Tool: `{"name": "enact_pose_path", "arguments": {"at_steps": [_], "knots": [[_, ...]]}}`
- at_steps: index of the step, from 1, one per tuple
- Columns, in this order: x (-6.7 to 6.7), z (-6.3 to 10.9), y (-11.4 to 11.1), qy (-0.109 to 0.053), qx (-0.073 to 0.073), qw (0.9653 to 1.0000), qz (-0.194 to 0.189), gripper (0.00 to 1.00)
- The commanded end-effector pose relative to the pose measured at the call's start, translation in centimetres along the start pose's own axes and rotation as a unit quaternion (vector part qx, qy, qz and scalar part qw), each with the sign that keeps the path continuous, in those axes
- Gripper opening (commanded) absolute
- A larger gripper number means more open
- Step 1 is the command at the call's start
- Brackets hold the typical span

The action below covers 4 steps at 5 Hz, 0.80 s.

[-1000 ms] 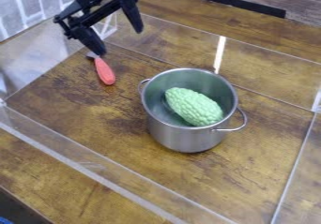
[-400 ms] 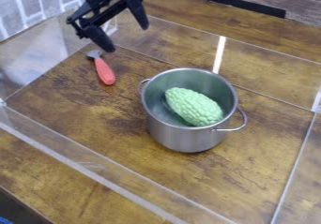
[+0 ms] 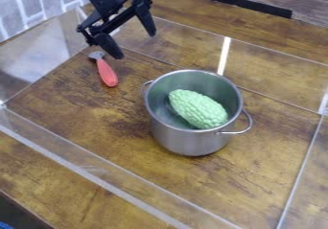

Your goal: Put the green object in the silver pot

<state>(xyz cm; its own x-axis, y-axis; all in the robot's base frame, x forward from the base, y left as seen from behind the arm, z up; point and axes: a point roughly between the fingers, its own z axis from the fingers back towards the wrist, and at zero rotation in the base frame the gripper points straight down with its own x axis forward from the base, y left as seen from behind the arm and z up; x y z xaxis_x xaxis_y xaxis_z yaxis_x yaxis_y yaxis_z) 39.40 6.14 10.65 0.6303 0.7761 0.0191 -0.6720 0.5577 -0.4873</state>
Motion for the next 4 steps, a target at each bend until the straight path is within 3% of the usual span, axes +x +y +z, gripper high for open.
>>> {"name": "enact_pose_path", "arguments": {"at_steps": [1, 3, 4], "knots": [[1.7, 2.5, -0.2, -0.053, -0.015, 0.9978, 0.036, 1.0], [3.5, 4.2, 1.3, -0.105, -0.011, 0.9871, 0.12, 1.0], [4.2, 4.1, 2.0, -0.118, -0.011, 0.984, 0.133, 1.0]]}}
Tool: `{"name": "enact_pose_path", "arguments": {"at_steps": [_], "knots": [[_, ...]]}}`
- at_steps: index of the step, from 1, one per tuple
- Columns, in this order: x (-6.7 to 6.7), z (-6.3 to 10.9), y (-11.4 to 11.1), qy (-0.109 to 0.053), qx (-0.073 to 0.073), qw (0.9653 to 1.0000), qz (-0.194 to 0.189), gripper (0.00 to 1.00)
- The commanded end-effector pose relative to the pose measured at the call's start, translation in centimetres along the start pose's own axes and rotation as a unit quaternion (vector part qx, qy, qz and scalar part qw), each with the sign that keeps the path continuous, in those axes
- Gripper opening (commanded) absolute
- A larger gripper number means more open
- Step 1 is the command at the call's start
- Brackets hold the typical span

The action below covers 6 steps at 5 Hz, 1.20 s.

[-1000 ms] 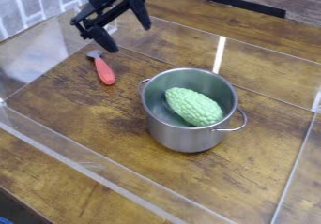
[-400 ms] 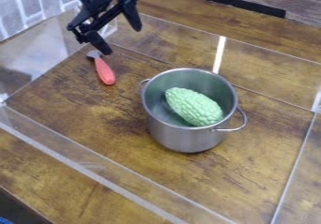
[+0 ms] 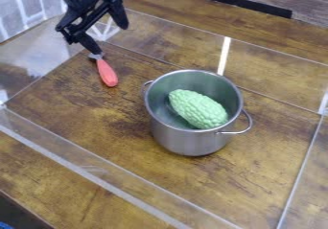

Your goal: Put the green object in the silver pot

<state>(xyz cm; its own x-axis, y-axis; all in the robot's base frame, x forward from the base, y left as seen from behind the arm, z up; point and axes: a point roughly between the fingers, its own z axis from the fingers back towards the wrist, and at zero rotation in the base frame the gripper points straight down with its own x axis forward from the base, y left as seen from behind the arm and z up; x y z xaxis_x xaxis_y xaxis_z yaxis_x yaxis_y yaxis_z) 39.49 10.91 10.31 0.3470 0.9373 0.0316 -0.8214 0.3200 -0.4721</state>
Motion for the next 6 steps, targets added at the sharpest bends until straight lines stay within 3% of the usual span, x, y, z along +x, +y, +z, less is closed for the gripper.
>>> {"name": "enact_pose_path", "arguments": {"at_steps": [1, 6], "knots": [[1.2, 2.3, -0.5, -0.037, -0.027, 0.9989, 0.007, 1.0], [3.3, -0.4, 1.2, -0.051, -0.018, 0.9968, 0.058, 1.0]]}}
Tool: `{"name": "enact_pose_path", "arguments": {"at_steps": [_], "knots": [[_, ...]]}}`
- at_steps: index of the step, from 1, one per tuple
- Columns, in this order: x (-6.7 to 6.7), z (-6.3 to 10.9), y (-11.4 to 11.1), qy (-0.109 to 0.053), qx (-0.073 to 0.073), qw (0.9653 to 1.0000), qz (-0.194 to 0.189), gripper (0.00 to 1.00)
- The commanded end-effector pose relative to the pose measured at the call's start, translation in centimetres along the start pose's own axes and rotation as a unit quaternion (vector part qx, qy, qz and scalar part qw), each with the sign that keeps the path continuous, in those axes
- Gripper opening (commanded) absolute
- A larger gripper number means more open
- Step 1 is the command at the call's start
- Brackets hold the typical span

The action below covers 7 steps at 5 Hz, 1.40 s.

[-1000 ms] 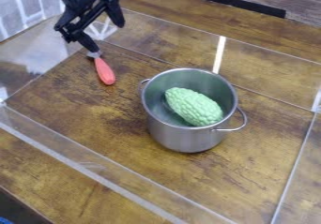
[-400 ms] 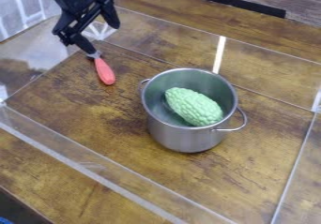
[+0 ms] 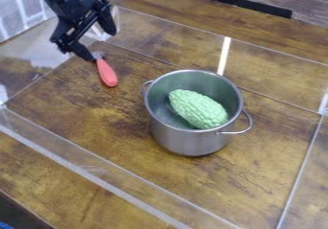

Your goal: Put the green object in the silver pot

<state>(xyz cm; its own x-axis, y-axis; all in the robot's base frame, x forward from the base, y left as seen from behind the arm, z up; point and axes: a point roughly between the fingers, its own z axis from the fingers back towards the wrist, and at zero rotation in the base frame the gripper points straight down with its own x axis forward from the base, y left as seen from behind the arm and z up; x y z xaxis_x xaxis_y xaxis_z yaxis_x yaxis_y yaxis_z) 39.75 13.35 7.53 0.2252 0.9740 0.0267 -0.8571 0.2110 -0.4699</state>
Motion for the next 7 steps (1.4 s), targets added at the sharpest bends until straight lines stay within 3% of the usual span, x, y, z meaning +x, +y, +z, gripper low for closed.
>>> {"name": "enact_pose_path", "arguments": {"at_steps": [1, 2, 4, 7], "knots": [[1.7, 1.9, -0.9, -0.028, -0.024, 0.9991, 0.023, 1.0], [2.9, 2.9, -0.8, -0.039, -0.026, 0.9972, 0.059, 1.0], [5.2, 1.8, 0.0, -0.056, -0.024, 0.9937, 0.094, 1.0], [6.4, -0.3, 0.3, -0.061, -0.019, 0.9919, 0.11, 1.0]]}}
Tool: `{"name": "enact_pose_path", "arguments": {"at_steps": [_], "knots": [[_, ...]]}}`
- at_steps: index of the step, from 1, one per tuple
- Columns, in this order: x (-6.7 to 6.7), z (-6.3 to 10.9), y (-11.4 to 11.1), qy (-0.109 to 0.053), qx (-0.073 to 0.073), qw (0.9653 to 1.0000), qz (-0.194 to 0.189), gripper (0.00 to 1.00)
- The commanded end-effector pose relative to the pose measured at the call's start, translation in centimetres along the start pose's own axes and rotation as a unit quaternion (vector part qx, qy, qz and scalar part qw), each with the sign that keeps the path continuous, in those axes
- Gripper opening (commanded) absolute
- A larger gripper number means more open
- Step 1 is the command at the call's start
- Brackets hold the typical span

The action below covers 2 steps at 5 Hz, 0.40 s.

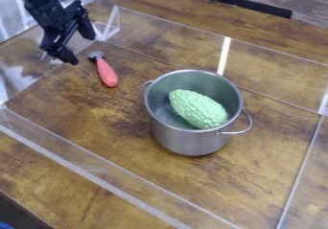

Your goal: Put the green object in the silver pot

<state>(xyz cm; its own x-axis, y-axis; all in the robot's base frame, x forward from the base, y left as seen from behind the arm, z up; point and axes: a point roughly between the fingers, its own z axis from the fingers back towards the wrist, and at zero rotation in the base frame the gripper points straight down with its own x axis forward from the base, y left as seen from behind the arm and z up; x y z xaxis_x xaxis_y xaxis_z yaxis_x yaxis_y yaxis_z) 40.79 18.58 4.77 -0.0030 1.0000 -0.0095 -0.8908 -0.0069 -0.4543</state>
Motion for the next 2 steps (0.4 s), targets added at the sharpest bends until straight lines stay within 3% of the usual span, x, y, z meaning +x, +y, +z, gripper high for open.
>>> {"name": "enact_pose_path", "arguments": {"at_steps": [1, 2], "knots": [[1.02, 1.72, -1.61, -0.018, -0.031, 0.9994, 0.004, 1.0], [0.85, 1.56, -1.83, -0.014, -0.029, 0.9995, 0.007, 1.0]]}}
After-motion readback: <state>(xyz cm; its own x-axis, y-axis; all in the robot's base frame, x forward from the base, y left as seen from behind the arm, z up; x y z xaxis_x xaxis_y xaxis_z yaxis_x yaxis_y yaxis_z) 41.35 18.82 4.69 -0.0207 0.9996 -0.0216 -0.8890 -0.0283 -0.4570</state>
